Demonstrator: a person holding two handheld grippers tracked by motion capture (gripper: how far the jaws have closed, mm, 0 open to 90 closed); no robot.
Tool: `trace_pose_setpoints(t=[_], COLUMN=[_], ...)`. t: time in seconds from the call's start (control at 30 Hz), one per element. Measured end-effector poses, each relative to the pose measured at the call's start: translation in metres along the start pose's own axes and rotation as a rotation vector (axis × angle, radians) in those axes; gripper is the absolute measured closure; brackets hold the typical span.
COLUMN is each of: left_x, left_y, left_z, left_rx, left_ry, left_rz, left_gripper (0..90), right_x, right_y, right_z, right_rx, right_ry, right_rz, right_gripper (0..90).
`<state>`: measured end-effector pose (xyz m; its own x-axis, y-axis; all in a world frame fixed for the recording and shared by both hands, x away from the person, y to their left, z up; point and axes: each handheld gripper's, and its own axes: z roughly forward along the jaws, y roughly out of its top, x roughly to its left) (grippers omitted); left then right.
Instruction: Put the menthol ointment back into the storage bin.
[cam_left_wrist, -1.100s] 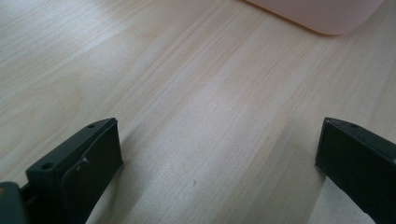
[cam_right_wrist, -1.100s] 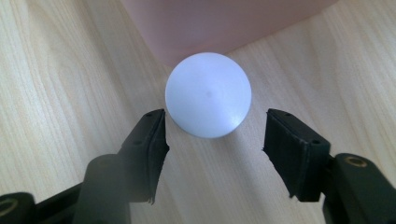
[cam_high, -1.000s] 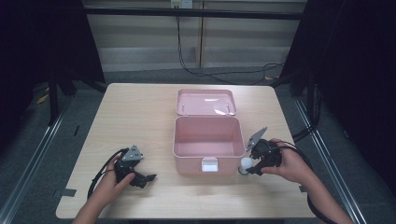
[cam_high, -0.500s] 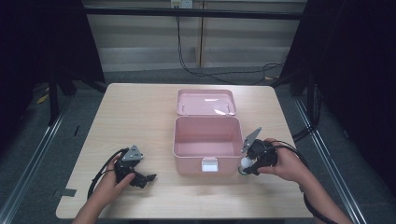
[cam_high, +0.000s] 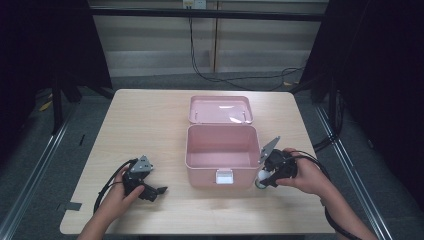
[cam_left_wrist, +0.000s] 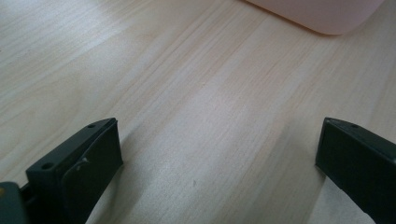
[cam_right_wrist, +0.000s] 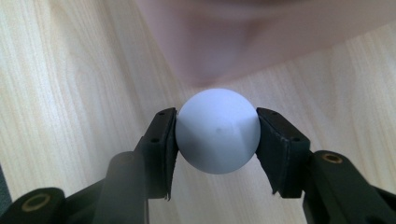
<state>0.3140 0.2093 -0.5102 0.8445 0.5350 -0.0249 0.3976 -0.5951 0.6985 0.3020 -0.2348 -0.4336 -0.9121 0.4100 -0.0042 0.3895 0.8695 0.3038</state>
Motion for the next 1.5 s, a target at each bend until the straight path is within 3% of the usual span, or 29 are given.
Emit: trace_pose_setpoints(t=[0.4,0.53,0.93,1.2,1.5], left_x=[0.000,0.000,0.000,0.000,0.000], left_y=[0.000,0.000,0.000,0.000,0.000], left_z=[0.000,0.000,0.000,0.000,0.000], left_rx=[0.000,0.000,0.000,0.000,0.000], left_ry=[0.002,0.002,0.000,0.000,0.000], left_rz=[0.003,0.003,0.000,0.000,0.000], left_gripper=[0.0,0.0,0.0,0.0,0.0], right_x=[-0.001,-0.001,-0.002,-0.006,-0.011], right_y=[-0.019,-0.019,-0.015,-0.018,-0.013], right_z=[-0.008,-0.008,-0.008,-0.027,-0.058], right_rx=[0.032,0.047,0.084,0.138,0.173], right_ry=[0.007,0.017,0.041,0.055,0.059], right_rz=[0.033,0.055,0.054,0.152,0.204], right_gripper=[50.1,49.9,50.5,50.6,50.7])
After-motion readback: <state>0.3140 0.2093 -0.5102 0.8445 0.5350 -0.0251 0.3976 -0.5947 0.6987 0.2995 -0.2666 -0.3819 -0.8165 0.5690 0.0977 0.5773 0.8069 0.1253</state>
